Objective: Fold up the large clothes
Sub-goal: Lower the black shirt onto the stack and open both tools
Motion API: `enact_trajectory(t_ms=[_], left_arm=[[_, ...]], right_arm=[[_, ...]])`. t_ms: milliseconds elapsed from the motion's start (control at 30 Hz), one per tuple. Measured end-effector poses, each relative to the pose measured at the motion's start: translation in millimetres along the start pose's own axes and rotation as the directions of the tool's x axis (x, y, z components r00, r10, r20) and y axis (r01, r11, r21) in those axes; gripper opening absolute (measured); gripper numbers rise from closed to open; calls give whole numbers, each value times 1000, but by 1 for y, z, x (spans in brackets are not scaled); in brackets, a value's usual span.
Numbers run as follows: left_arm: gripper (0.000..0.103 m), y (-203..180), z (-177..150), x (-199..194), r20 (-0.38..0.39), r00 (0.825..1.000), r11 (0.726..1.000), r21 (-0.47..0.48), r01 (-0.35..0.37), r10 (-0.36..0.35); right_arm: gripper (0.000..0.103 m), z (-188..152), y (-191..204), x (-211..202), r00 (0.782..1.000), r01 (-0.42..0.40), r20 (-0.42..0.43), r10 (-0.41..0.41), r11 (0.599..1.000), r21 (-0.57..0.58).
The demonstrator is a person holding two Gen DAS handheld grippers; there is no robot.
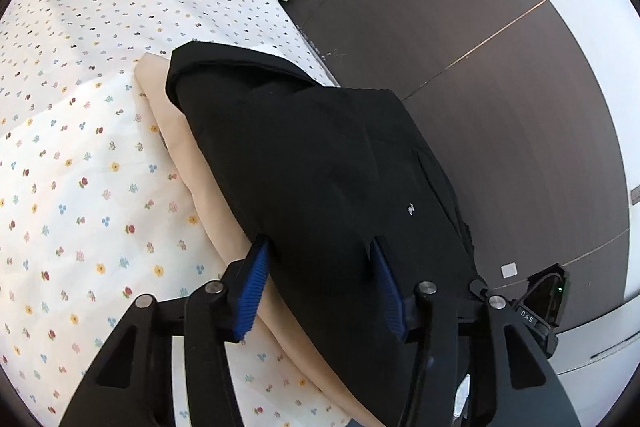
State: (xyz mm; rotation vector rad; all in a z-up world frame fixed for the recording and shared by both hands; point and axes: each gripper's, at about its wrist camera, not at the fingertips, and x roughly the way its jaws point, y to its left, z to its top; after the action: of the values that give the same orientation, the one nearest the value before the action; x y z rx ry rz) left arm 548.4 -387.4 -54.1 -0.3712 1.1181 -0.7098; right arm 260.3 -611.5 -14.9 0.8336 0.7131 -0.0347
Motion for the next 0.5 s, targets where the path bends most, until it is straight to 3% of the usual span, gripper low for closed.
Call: enact_trajectory(t_ms=[100, 233, 500], left_arm=[[51, 3, 9, 10, 8, 1000, 1000, -6, 1, -1], [51, 3, 17, 15, 17, 1000, 1000, -3, -8, 8], [51, 0, 17, -16, 40, 999, 999, 35, -1, 0]], right_arm=[[20, 11, -5, -2, 999, 21, 44, -21, 1000, -1], [18, 27, -16, 0, 996, 70, 54, -70, 998, 6], [19, 41, -22, -9, 989, 130, 69, -131, 991, 9]])
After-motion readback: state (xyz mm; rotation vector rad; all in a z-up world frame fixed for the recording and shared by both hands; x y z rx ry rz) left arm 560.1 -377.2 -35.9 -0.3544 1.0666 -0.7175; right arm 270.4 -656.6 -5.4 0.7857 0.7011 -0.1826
